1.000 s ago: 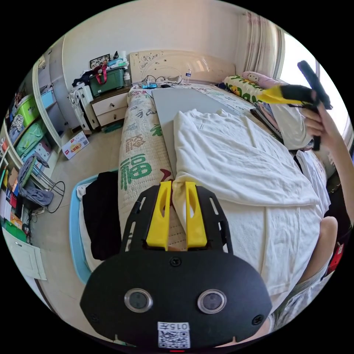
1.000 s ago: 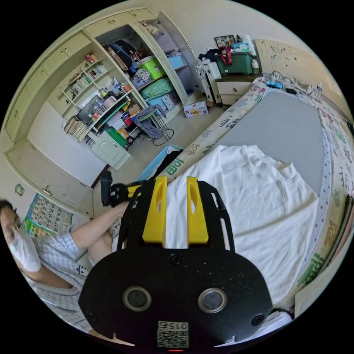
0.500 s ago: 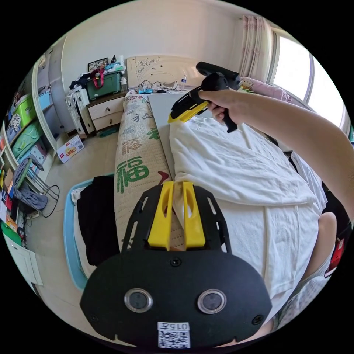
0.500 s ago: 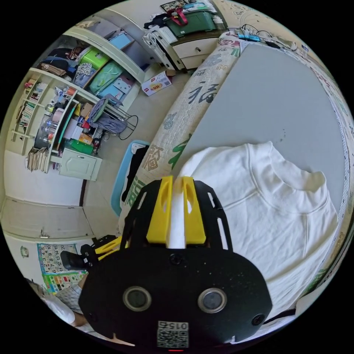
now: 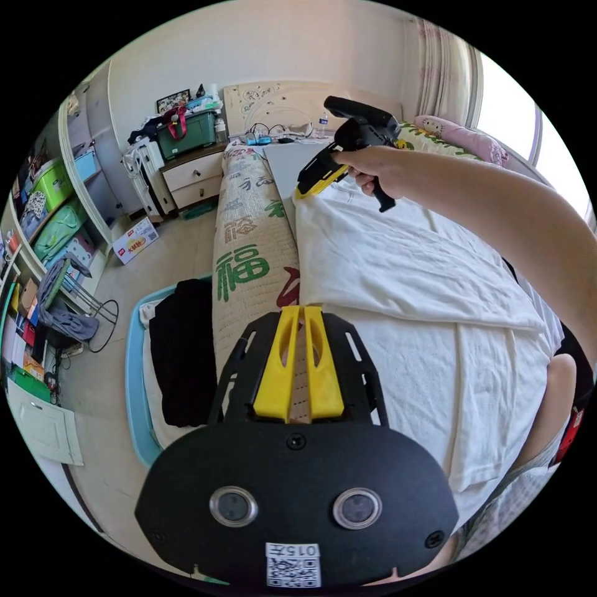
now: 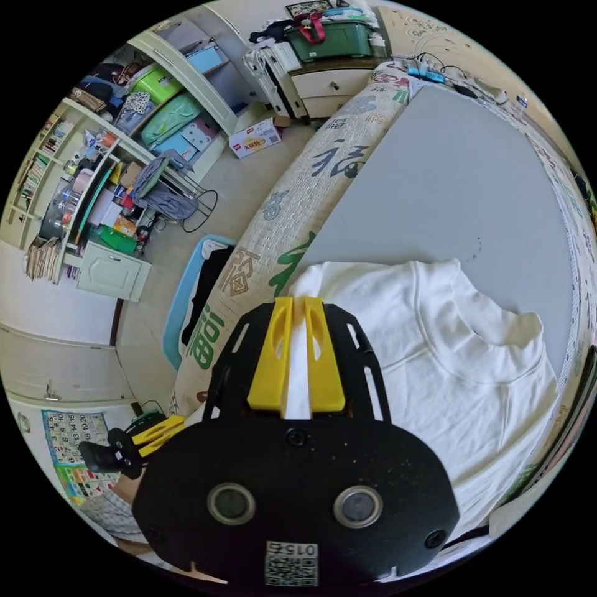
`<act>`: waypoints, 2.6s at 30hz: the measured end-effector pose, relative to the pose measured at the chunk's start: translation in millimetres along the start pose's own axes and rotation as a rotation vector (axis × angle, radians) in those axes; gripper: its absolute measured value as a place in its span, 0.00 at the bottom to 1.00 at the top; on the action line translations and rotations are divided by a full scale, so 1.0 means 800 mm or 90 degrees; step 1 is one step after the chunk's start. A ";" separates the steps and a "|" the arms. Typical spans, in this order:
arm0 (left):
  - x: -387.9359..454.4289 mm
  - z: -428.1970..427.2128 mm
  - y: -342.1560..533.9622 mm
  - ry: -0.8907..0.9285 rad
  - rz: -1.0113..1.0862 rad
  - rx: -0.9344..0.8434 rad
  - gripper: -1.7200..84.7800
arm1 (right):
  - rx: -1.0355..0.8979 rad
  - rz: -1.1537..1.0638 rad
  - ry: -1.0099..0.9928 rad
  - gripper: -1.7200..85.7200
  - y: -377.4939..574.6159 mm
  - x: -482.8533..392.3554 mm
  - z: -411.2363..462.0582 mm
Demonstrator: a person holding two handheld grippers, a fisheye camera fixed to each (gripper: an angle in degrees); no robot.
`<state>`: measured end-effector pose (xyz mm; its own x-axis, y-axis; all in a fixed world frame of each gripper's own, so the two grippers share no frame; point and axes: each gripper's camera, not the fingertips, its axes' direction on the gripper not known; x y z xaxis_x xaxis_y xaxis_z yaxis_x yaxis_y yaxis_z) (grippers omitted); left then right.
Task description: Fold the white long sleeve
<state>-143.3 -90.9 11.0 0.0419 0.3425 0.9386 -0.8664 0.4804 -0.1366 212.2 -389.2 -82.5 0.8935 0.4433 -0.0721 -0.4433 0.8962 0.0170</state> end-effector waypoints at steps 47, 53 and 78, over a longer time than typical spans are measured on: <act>0.106 -0.107 -0.080 0.093 0.065 -0.032 0.05 | 0.020 -0.226 -0.052 0.01 0.568 0.124 -0.085; 0.013 -0.118 -0.167 0.144 -0.047 0.028 0.08 | 0.225 -0.107 0.077 0.07 0.461 0.184 -0.127; -0.048 0.020 -0.281 0.133 -0.098 0.028 0.03 | 0.173 0.117 0.137 0.03 0.309 0.370 0.136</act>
<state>41.9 -224.9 10.8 0.2732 0.4299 0.8606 -0.8627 0.5052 0.0214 374.9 -34.4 8.8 0.7531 0.6086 -0.2499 -0.5334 0.7871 0.3097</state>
